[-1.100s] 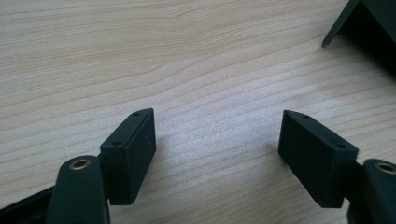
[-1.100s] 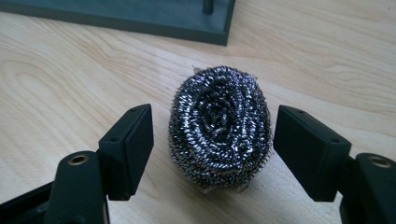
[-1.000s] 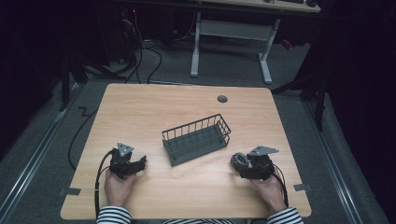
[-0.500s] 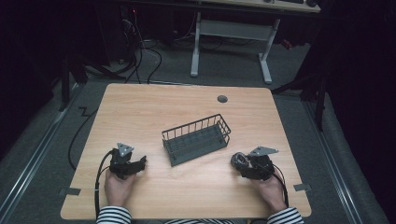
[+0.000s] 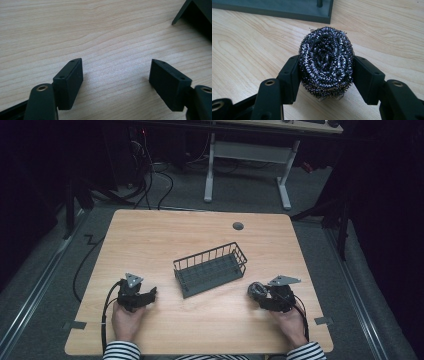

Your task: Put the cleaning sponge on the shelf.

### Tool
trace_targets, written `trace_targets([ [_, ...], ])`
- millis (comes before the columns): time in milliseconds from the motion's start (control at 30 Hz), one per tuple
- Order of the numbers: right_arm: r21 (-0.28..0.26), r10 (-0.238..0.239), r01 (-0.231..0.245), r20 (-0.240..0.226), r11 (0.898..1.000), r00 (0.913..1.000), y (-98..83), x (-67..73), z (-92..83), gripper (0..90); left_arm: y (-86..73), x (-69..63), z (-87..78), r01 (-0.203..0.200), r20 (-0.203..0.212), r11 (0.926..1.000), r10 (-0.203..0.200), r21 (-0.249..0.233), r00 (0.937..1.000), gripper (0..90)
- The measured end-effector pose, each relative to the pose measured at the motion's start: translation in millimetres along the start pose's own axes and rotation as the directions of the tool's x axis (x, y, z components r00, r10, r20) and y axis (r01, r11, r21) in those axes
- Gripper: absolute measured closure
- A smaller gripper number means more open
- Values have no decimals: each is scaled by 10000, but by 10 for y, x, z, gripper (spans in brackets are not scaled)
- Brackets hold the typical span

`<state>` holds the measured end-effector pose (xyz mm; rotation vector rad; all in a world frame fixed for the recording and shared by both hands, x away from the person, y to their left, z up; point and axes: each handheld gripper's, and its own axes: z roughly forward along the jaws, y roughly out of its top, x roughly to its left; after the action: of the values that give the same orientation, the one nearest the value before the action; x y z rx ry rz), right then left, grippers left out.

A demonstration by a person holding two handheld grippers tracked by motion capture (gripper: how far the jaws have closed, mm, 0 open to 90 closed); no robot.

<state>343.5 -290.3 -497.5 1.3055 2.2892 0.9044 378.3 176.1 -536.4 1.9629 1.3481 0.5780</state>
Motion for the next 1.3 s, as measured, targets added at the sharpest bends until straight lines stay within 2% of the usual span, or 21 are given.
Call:
trace_targets([
  [233,-246,-74,69,-199,9997,9998,112,5,-115,433,0,-3,1,-19,-20,10000,19,-3,10000,274],
  [367,-527,-19,-16,-666,9986,9978,252,-22,-195,435,0,-4,2,-25,-38,10000,25,-9,10000,274],
  [633,-789,-29,-63,-1166,9969,9932,462,-24,-300,442,2,-8,3,-31,-39,10000,31,6,10000,274],
  [833,-1186,-156,-1,-1322,9929,9911,627,-34,-388,443,4,-10,5,-44,-39,10000,45,17,10000,271],
  [1067,-1285,-325,139,-1436,9916,9891,795,-33,-434,447,4,-13,6,-20,-45,10000,21,8,10000,270],
  [1300,-1345,-586,372,-1588,9902,9856,1072,3,-410,449,4,-13,6,-19,-44,10000,19,8,10000,270],
])
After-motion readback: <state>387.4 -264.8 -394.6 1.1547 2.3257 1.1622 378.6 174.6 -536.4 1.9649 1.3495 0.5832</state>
